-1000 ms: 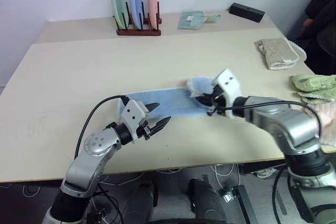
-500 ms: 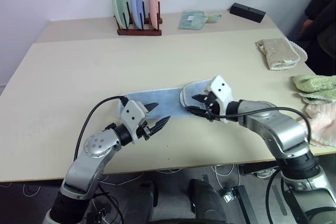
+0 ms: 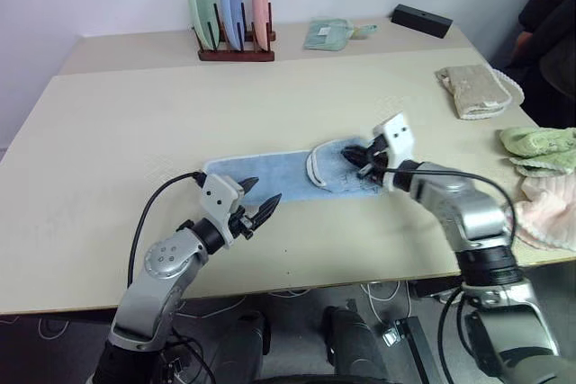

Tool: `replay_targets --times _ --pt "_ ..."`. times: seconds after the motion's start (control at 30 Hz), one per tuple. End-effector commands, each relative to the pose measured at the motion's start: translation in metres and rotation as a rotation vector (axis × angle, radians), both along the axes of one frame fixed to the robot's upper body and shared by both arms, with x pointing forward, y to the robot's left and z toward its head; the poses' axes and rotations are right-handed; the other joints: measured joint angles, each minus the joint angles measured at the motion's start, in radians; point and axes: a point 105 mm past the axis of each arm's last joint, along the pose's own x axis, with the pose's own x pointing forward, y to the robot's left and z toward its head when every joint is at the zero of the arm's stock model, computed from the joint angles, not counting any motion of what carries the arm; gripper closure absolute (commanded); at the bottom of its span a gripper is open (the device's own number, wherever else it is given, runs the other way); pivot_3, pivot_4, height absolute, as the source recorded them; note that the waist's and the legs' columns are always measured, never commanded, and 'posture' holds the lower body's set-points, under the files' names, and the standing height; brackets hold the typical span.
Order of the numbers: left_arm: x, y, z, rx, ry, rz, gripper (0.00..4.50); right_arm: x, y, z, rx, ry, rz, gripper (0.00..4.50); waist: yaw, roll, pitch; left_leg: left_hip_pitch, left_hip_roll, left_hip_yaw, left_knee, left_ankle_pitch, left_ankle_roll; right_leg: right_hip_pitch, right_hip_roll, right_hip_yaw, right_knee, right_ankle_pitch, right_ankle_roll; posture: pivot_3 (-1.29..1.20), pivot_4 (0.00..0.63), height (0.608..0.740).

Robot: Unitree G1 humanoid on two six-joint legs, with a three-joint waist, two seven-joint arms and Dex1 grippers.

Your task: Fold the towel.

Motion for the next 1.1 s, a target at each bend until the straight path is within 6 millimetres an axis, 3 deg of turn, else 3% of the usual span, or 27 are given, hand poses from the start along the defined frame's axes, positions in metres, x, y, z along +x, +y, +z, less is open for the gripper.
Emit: replay_targets --times 0.03,0.13,0.17,0.23,0.37,0.43,0.5,0.6,0.7,0.87,1.1 --pt "0.0 0.005 0.007 -0.008 -0.035 0.028 1.56 0.004 0.009 -0.003 -0.038 -0.039 0.031 4.41 0.001 0.0 0.0 0.0 0.0 0.0 0.0 0.0 0.0 0.0 0.0 0.0 0.0 0.0 0.0 0.0 0.15 0.74" --pt "-0.001 0.012 0.007 -0.012 -0.027 0.064 1.56 -0.005 0.013 -0.029 -0.132 -0.004 0.082 4.41 0.0 0.0 0.0 0.0 0.0 0.0 0.0 0.0 0.0 0.0 0.0 0.0 0.0 0.0 0.0 0.0 0.15 0.74" --pt "-0.003 0.015 0.005 -0.004 -0.021 0.083 1.56 -0.007 0.013 -0.03 -0.14 -0.014 0.084 4.41 0.0 0.0 -0.001 0.0 0.0 0.0 0.0 0.0 0.0 0.0 0.0 0.0 0.0 0.0 0.0 0.0 0.15 0.74" --pt "-0.005 0.02 0.002 0.007 -0.01 0.108 1.56 -0.007 0.012 -0.024 -0.126 -0.038 0.079 4.41 0.0 0.0 -0.001 0.001 0.0 0.0 -0.001 0.0 0.0 0.0 0.0 0.0 0.0 0.0 0.0 0.0 0.15 0.74" --pt "-0.013 0.034 -0.004 -0.033 0.049 0.197 1.56 -0.003 0.012 0.012 -0.068 -0.173 0.095 4.41 -0.001 0.0 -0.001 0.0 0.0 0.0 0.0 0.0 0.0 0.0 0.0 0.0 0.0 0.0 0.0 0.0 0.15 0.74" --pt "-0.019 0.041 -0.004 -0.109 0.098 0.249 1.56 -0.003 0.013 0.03 -0.046 -0.236 0.117 3.9 -0.001 0.0 0.0 0.0 0.0 0.0 0.0 0.0 0.0 0.0 0.0 0.001 0.0 0.0 0.0 0.0 0.15 0.74" --pt "-0.029 0.047 -0.01 -0.247 0.209 0.313 1.05 -0.01 0.022 0.056 -0.067 -0.339 0.209 3.13 -0.001 0.0 0.0 0.0 0.001 0.0 0.0 0.0 0.0 0.0 0.0 0.001 0.0 0.0 0.0 0.0 0.15 0.74" --pt "-0.037 0.053 -0.018 -0.361 0.324 0.374 0.0 -0.019 0.032 0.071 -0.095 -0.407 0.294 1.73 0.0 0.0 0.0 0.0 0.001 0.0 0.0 0.0 0.0 0.0 -0.001 0.0 0.0 0.0 0.0 0.0 0.15 0.74" --pt "-0.034 0.06 -0.024 -0.519 0.43 0.461 0.0 -0.036 0.051 0.079 -0.103 -0.45 0.43 0.28 0.002 -0.001 0.0 0.0 0.001 -0.001 0.001 0.0 0.0 0.0 0.0 0.0 0.0 0.0 0.0 0.0 0.15 0.74" --pt "-0.012 0.066 -0.025 -0.77 0.551 0.575 0.0 -0.045 0.066 0.073 -0.108 -0.452 0.503 0.28 0.006 -0.002 -0.001 0.0 0.0 -0.002 0.002 0.0 0.0 0.001 0.0 0.0 0.0 0.0 0.0 0.0 0.15 0.74" --pt "0.023 0.063 -0.029 -0.856 0.643 0.675 0.0 -0.051 0.079 0.068 -0.118 -0.467 0.526 0.28 0.013 -0.002 -0.001 0.0 -0.001 -0.002 0.002 0.0 -0.001 0.002 0.0 0.0 0.0 0.0 0.0 0.0 0.15 0.74"
